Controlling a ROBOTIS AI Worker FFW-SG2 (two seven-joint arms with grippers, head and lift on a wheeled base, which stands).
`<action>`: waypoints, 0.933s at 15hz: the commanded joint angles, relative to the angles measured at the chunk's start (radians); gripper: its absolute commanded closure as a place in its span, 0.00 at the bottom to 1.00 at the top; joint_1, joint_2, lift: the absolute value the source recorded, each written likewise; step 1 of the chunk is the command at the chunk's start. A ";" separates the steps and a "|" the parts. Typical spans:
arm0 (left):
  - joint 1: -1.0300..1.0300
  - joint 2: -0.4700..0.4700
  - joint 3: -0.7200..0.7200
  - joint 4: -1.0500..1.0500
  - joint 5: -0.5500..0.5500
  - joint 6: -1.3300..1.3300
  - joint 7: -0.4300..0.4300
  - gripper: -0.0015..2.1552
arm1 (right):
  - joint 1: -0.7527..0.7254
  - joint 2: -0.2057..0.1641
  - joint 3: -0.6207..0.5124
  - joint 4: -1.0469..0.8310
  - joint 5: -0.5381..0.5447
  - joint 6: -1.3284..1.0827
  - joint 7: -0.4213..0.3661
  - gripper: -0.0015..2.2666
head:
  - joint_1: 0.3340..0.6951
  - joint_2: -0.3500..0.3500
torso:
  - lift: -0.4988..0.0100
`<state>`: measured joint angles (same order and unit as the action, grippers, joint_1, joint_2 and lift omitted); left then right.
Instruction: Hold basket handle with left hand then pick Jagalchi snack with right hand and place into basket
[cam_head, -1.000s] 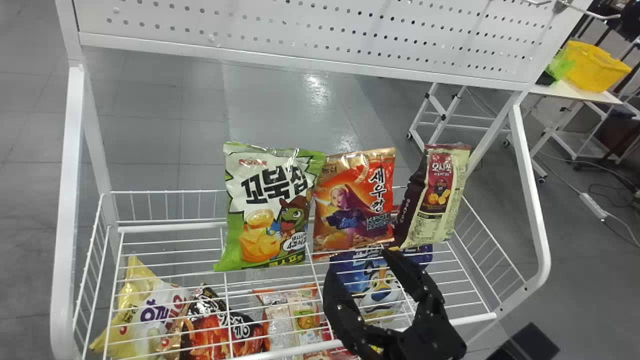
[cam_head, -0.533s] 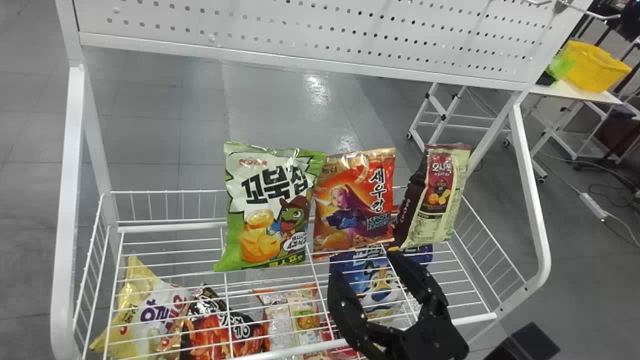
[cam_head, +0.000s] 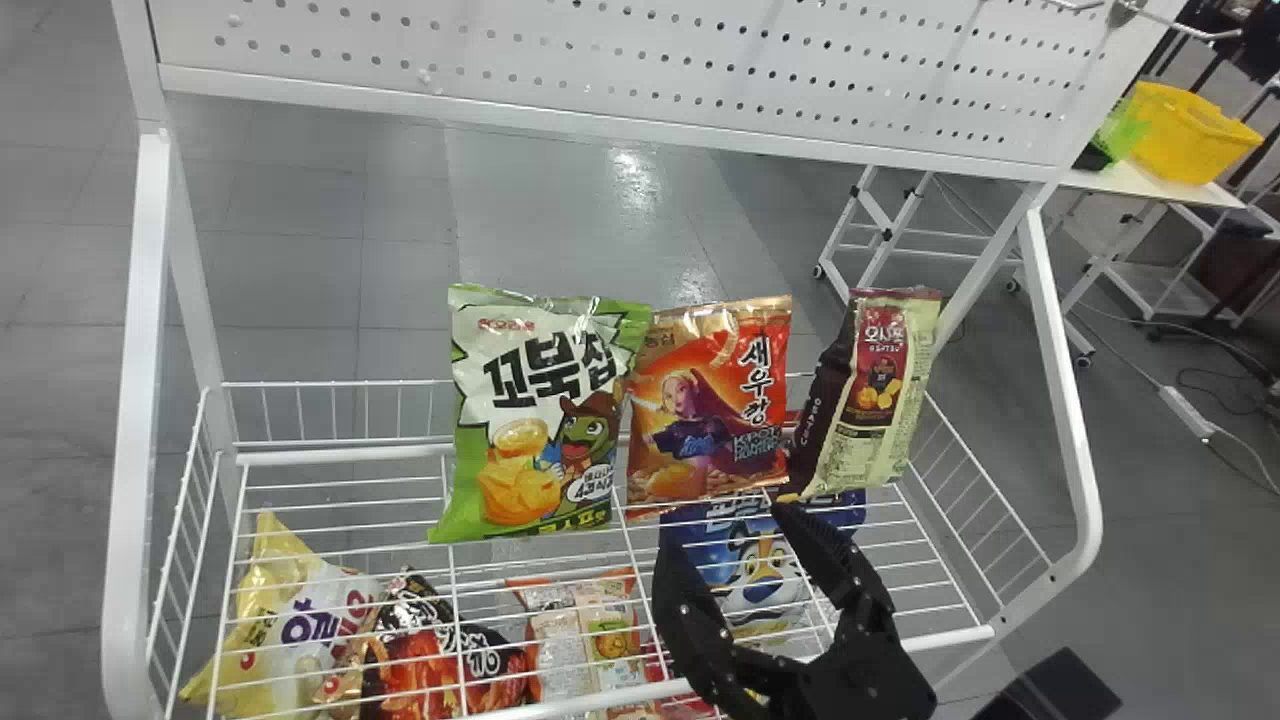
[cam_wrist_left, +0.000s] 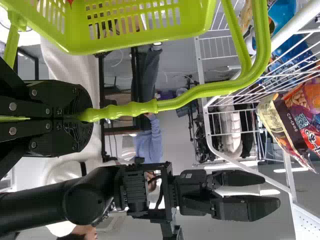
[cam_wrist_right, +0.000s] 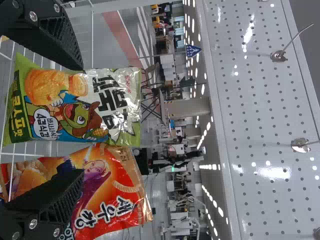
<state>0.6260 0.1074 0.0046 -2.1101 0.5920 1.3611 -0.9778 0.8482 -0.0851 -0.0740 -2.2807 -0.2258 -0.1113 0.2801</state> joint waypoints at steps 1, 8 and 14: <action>0.000 0.000 0.000 -0.001 0.000 0.000 0.001 0.57 | -0.001 -0.001 0.003 -0.002 -0.001 -0.003 -0.001 0.03 | 1.00 0.00 | 0.96; 0.000 -0.002 0.000 0.002 0.000 -0.003 -0.001 0.57 | -0.001 0.002 0.008 -0.005 0.002 -0.009 0.001 0.03 | 1.00 0.00 | 0.96; 0.001 0.000 0.000 0.002 0.000 -0.003 0.001 0.57 | 0.000 0.002 0.013 -0.006 0.002 -0.027 0.001 0.02 | 1.00 0.00 | 0.96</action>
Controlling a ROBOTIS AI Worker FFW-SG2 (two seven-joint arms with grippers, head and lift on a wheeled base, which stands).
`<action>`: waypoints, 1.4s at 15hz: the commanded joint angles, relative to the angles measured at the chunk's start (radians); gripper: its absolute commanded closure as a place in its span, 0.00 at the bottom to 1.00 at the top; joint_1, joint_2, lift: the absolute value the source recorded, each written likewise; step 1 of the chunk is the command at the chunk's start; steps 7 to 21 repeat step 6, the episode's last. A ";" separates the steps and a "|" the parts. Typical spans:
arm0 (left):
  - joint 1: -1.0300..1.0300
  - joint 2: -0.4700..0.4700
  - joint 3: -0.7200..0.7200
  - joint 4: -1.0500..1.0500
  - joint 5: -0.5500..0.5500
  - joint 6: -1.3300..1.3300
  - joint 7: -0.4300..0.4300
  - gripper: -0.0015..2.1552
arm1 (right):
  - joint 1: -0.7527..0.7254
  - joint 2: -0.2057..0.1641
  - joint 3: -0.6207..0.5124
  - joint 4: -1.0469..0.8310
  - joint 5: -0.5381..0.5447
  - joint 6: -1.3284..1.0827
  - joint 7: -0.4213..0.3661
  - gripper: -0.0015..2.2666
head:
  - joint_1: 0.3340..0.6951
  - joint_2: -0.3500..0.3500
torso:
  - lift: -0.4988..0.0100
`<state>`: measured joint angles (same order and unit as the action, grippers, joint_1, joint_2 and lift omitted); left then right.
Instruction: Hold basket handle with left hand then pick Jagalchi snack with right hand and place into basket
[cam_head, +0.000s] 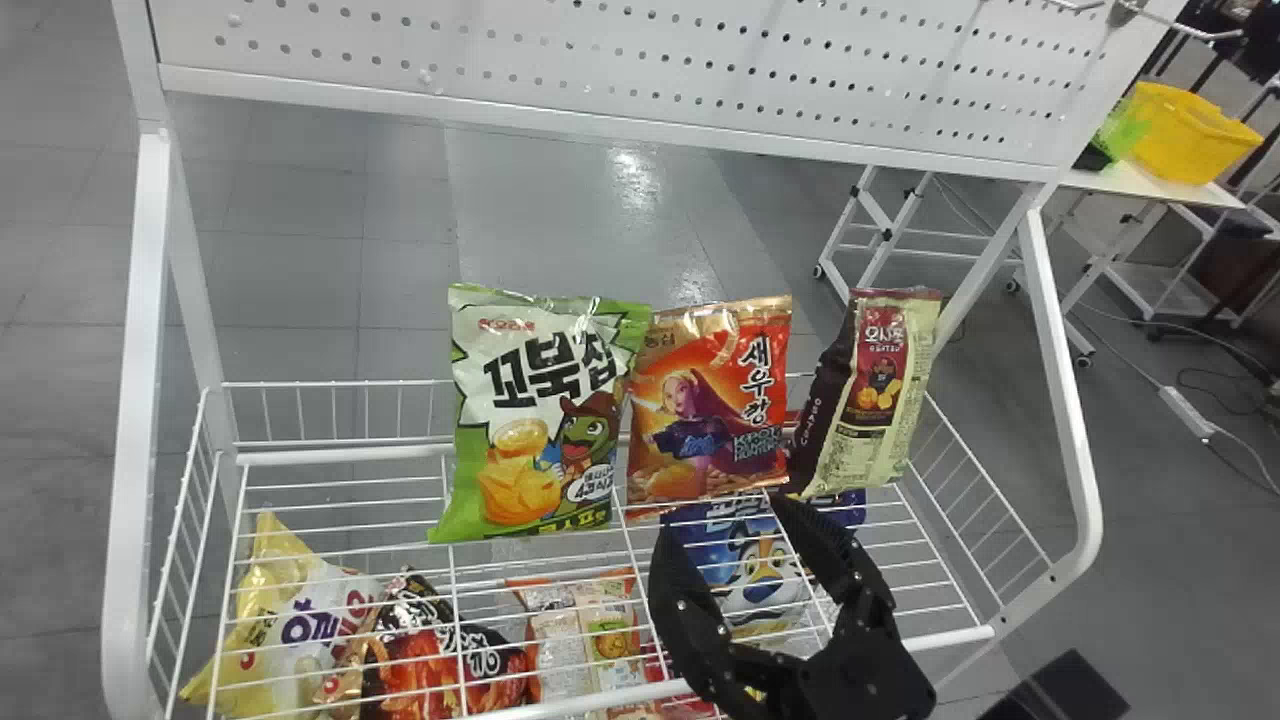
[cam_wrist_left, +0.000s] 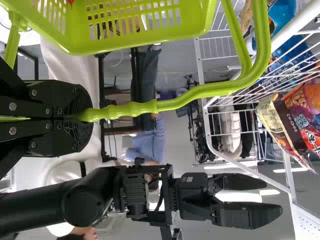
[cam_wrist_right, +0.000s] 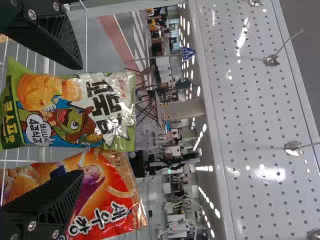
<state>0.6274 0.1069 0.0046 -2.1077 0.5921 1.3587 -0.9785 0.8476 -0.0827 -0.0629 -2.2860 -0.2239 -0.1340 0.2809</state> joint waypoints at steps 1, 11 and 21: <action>0.000 -0.001 0.000 0.000 0.000 0.000 0.003 0.57 | 0.001 0.000 0.008 -0.001 0.006 -0.014 0.000 0.02 | 1.00 0.00 | 0.96; 0.002 -0.001 0.000 0.002 0.000 0.000 0.006 0.57 | 0.001 0.000 0.018 -0.001 0.012 -0.026 0.000 0.02 | 1.00 0.00 | 0.96; 0.002 -0.001 0.000 0.002 0.000 0.000 0.006 0.57 | 0.001 0.000 0.018 -0.001 0.012 -0.026 0.000 0.02 | 1.00 0.00 | 0.96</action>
